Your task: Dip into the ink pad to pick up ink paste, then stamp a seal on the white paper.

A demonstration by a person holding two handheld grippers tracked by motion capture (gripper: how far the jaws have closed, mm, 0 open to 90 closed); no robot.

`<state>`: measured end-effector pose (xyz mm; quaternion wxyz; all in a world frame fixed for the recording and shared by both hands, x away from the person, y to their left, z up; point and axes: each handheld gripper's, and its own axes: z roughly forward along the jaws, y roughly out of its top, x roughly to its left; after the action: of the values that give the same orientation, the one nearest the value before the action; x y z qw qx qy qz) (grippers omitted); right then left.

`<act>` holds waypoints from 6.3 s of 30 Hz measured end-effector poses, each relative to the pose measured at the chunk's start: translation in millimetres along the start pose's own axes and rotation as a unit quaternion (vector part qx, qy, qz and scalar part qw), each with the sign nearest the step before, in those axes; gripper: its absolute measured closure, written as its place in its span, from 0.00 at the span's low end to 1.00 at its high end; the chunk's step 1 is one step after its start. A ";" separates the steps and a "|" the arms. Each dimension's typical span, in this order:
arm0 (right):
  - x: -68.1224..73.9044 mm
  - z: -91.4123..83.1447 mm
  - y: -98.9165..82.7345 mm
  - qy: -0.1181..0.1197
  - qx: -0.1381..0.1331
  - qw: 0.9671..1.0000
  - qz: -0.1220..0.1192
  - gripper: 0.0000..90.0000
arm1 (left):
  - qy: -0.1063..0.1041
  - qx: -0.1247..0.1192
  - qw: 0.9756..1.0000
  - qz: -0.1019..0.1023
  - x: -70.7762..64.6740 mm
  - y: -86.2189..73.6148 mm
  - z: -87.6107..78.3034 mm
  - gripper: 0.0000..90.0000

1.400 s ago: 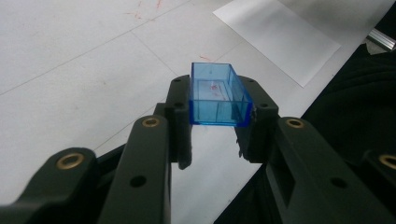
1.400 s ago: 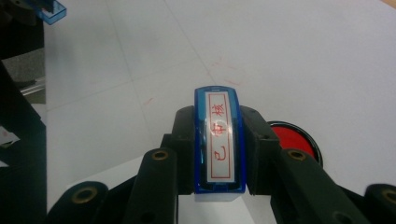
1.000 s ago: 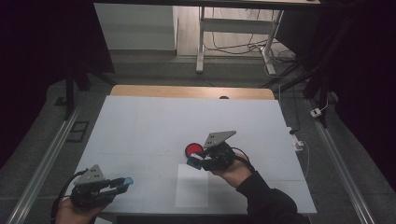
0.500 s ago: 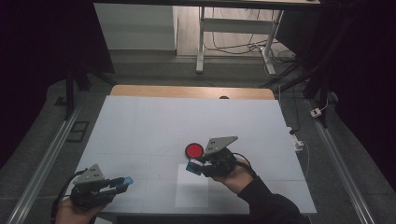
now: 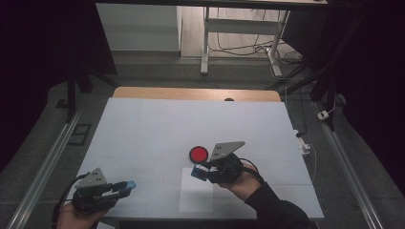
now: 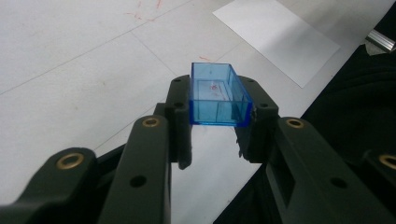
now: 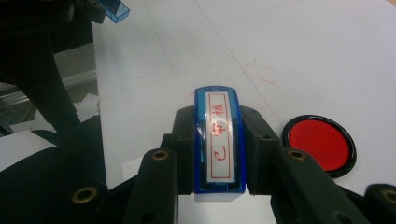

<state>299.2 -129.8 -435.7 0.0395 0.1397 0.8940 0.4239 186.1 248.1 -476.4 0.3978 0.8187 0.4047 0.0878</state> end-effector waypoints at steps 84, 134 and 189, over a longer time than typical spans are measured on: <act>-13.7 59.0 -38.7 0.006 0.080 0.997 -0.005 0.78 | -0.006 -0.001 1.000 -0.003 1.0 -0.4 -0.1 0.76; -20.9 60.2 -41.5 0.023 0.070 0.997 0.034 0.78 | -0.005 0.000 1.000 -0.001 1.0 0.0 0.4 0.76; -7.0 21.8 -10.5 -0.011 0.024 1.000 -0.009 0.78 | -0.007 0.000 1.000 0.004 0.2 0.5 0.9 0.76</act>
<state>307.8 -121.7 -458.0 0.0501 0.1373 0.9046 0.4004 186.9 247.5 -476.7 0.4003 0.8209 0.3987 0.0833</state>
